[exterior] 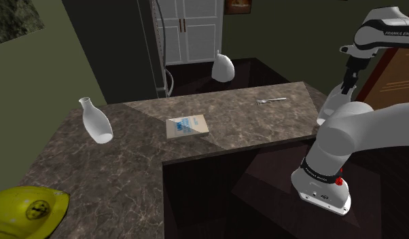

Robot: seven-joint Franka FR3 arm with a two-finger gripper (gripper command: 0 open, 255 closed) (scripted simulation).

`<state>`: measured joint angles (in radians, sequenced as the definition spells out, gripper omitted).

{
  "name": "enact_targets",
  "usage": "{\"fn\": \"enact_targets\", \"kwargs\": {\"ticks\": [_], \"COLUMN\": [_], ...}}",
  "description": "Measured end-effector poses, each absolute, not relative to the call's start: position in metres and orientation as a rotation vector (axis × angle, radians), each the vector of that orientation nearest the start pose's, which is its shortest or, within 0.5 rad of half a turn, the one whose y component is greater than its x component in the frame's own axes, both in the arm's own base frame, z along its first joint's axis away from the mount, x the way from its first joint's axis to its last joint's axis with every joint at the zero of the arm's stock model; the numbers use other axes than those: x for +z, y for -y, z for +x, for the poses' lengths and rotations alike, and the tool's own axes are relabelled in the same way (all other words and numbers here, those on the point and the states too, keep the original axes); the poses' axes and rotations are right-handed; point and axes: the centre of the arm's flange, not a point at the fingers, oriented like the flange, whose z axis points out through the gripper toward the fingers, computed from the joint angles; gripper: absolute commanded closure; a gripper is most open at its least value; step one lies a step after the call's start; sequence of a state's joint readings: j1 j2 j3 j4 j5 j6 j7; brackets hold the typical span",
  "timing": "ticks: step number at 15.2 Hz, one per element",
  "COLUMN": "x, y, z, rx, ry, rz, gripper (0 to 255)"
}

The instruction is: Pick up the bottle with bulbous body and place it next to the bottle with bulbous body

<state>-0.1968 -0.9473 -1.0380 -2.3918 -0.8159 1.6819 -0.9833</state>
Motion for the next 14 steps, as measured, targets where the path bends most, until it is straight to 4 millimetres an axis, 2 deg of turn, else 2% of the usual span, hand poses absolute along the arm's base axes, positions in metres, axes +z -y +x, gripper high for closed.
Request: {"fn": "enact_targets", "kwargs": {"ticks": [2,7,8,14], "x": [0.4364,0.4348,0.4348,0.4349], "y": [0.4149,0.4147,0.4147,0.4148], "z": [0.0315,0.0318,0.0317,0.0317], "rx": [0.072,0.072,0.072,0.072], "ry": [0.243,0.243,0.243,0.243], "rz": [-3.122,-3.122,-3.122,-3.123], "gripper": [255,255,0,0]}}
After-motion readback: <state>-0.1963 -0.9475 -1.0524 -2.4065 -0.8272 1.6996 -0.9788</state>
